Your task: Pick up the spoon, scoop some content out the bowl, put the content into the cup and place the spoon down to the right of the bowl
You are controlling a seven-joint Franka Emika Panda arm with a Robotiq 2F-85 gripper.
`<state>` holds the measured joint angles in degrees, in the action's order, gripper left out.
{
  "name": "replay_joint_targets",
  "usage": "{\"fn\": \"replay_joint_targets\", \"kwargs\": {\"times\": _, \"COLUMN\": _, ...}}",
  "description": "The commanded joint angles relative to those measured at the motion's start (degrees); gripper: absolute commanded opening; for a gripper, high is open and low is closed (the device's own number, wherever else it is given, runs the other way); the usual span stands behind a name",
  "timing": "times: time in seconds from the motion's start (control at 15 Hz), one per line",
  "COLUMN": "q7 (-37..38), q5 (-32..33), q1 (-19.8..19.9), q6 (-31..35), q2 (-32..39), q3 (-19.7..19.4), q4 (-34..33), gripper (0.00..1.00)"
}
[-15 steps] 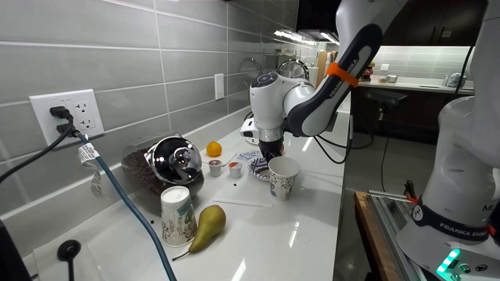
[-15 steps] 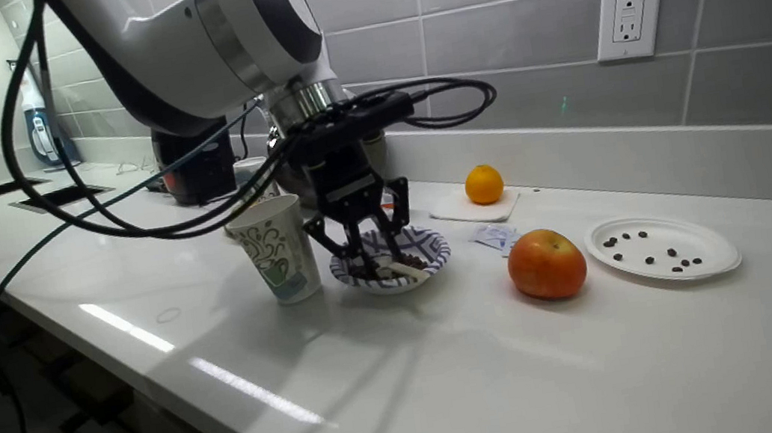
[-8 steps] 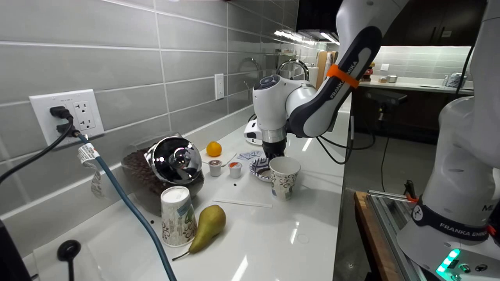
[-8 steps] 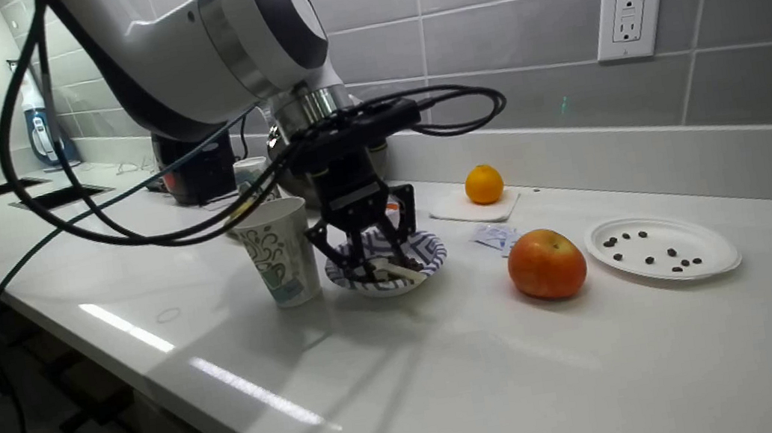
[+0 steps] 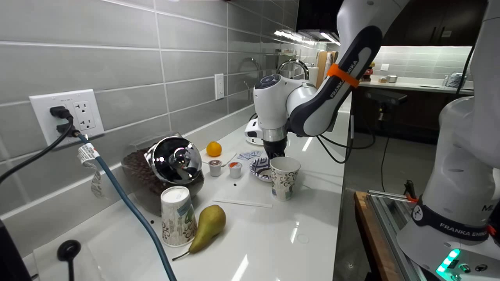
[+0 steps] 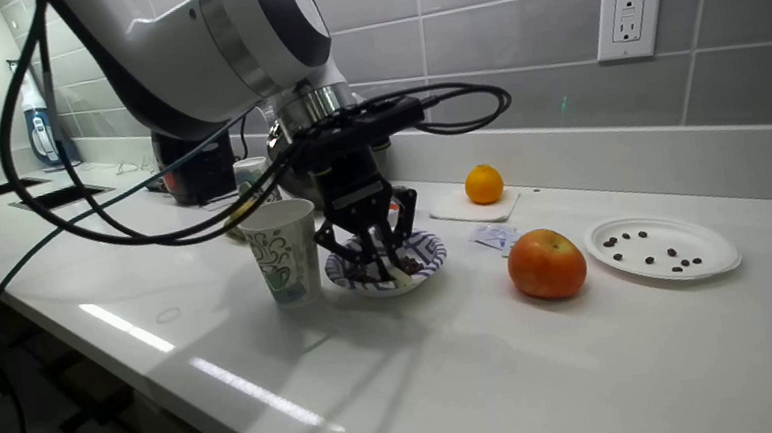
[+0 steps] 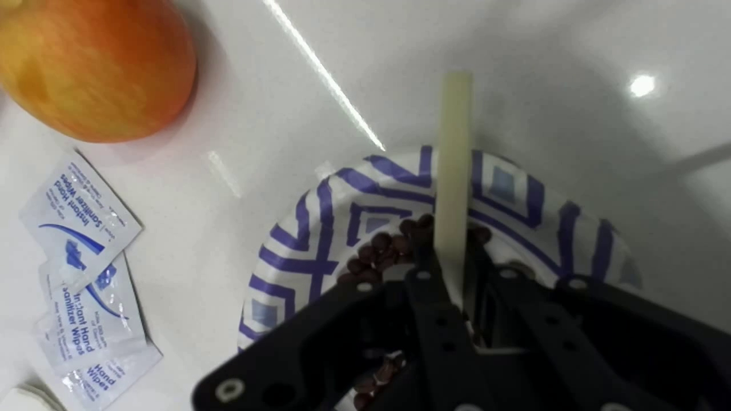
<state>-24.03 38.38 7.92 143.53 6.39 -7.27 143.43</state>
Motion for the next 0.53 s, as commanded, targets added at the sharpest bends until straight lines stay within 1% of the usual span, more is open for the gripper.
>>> {"fn": "replay_joint_targets", "kwargs": {"times": 0.0, "q7": -1.29, "q5": -1.13, "q1": 0.06, "q6": 0.74, "q2": -0.81, "q3": 0.19, "q4": 0.87, "gripper": 0.04}}
{"fn": "replay_joint_targets", "kwargs": {"times": 0.47, "q7": -4.19, "q5": -3.52, "q1": 0.96, "q6": 4.53, "q2": -1.63, "q3": 0.08, "q4": 2.33, "gripper": 0.04}}
